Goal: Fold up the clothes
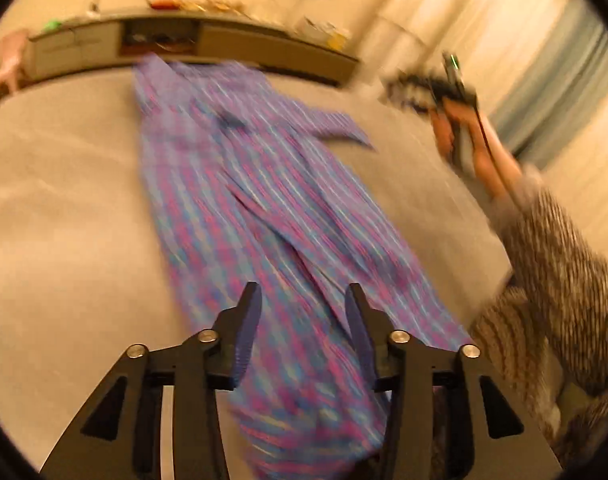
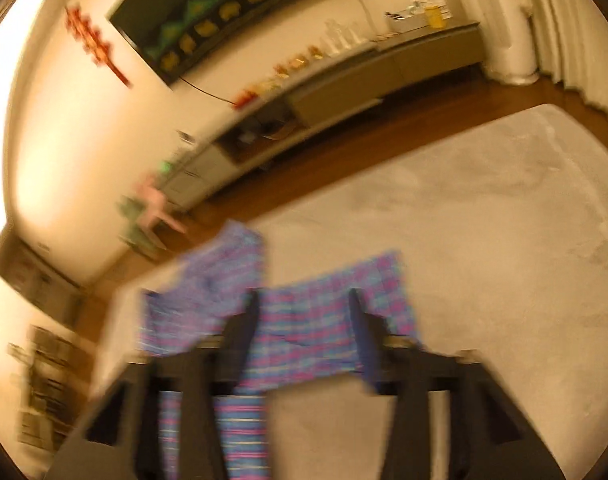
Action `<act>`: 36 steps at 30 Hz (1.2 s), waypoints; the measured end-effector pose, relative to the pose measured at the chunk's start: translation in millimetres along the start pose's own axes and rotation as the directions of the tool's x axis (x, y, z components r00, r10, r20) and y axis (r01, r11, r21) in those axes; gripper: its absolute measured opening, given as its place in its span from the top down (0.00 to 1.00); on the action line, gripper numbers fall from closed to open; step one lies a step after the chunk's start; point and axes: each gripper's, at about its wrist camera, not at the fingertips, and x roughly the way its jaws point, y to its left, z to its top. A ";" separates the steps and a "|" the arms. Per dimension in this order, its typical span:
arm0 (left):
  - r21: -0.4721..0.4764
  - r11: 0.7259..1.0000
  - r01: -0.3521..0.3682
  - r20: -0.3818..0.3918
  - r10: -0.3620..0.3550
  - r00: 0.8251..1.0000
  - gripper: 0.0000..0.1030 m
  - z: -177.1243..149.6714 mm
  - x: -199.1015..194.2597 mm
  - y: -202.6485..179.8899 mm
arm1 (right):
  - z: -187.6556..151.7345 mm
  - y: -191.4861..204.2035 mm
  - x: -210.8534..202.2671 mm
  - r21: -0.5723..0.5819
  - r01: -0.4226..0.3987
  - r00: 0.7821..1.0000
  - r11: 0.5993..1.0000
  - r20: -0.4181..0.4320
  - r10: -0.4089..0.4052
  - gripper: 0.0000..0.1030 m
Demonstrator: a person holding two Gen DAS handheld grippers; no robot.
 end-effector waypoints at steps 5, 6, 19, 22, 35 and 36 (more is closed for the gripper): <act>-0.039 0.970 -0.242 0.011 0.242 0.970 0.53 108.4 45.9 61.1 | -22.9 -13.4 46.9 -0.130 0.159 0.983 0.979 -0.071 -0.169 0.38; -0.054 0.955 -0.291 -0.007 0.291 0.957 0.53 128.5 64.8 75.0 | -26.1 -14.6 53.3 -0.144 0.173 0.980 0.974 -0.078 -0.186 0.38; -0.098 0.897 -0.431 -0.149 0.415 0.897 0.62 235.1 236.1 164.5 | -35.6 -14.8 95.1 -0.395 0.236 0.952 0.888 -0.091 -0.293 0.97; -0.162 0.924 -0.348 -0.078 0.339 0.937 0.62 239.8 230.4 169.3 | -33.9 -20.2 82.7 -0.361 0.195 0.966 0.912 -0.088 -0.242 0.97; -0.302 0.937 -0.174 0.031 0.192 0.981 0.62 231.7 188.6 184.9 | -9.9 -28.9 -104.9 -0.134 0.023 0.981 0.991 0.195 0.003 0.97; -0.280 0.942 -0.186 0.018 0.199 0.980 0.62 231.7 193.1 179.8 | -14.6 -29.6 -112.4 -0.130 0.032 0.979 0.991 0.205 -0.005 0.97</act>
